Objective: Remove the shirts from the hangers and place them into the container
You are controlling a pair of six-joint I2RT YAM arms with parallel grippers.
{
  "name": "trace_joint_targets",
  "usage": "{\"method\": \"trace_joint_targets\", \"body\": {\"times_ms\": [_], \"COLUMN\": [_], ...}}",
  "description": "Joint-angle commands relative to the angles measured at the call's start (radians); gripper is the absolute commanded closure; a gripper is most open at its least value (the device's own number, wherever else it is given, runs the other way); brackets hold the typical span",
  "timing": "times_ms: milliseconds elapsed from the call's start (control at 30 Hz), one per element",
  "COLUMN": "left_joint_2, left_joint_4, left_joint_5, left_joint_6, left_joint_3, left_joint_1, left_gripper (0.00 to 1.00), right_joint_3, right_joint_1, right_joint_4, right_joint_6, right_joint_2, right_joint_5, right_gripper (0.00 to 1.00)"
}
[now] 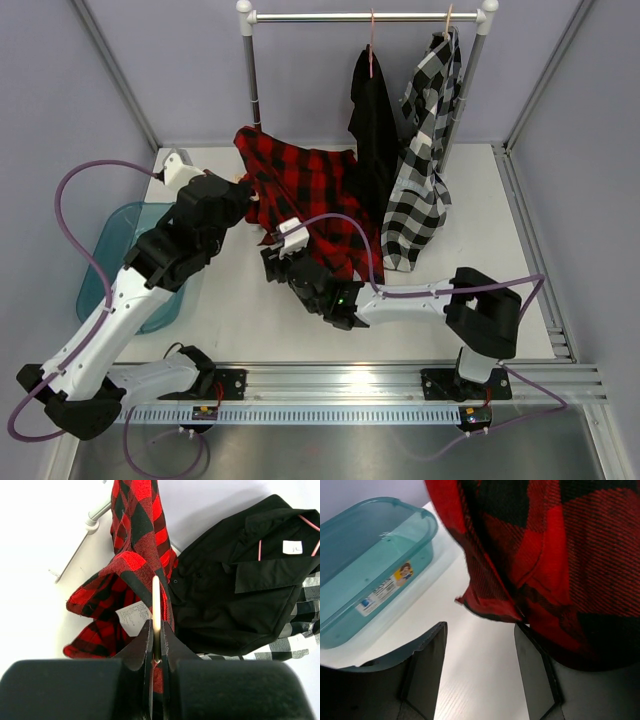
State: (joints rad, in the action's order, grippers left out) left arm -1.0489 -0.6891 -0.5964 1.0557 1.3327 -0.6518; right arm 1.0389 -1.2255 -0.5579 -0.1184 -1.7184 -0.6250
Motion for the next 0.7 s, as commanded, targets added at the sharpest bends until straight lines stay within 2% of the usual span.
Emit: {"method": "trace_joint_targets", "body": {"times_ms": [0, 233, 333, 367, 467, 600, 667], "left_joint_2": [0.033, 0.047, 0.049, 0.049, 0.049, 0.047, 0.044], "left_joint_4": [0.086, 0.111, 0.114, 0.112, 0.117, 0.129, 0.134], "left_joint_5": [-0.049, -0.046, -0.046, -0.051, -0.059, -0.080, -0.101], "left_joint_6": [0.040, 0.033, 0.024, 0.021, 0.009, -0.022, -0.037], "left_joint_3": [0.006, -0.024, -0.029, -0.032, -0.032, -0.032, -0.030], "left_joint_1": [-0.002, -0.002, -0.002, -0.002, -0.002, -0.002, -0.002], "left_gripper": [1.00, 1.00, 1.00, 1.00, 1.00, 1.00, 1.00], "right_joint_3": [0.056, 0.073, 0.069, 0.064, 0.027, -0.057, -0.071], "right_joint_1": [0.001, 0.003, 0.003, 0.003, 0.003, 0.003, 0.003], "right_joint_4": [-0.092, -0.142, -0.143, -0.140, -0.094, 0.021, 0.145], "right_joint_6": [0.011, 0.042, 0.063, 0.060, 0.027, -0.049, -0.090], "right_joint_2": [-0.020, -0.032, -0.018, -0.003, 0.052, 0.169, 0.261], "right_joint_5": [-0.159, -0.205, -0.168, -0.159, -0.101, 0.003, 0.054], "right_gripper": [0.37, 0.52, 0.73, 0.85, 1.00, 1.00, 1.00]}}
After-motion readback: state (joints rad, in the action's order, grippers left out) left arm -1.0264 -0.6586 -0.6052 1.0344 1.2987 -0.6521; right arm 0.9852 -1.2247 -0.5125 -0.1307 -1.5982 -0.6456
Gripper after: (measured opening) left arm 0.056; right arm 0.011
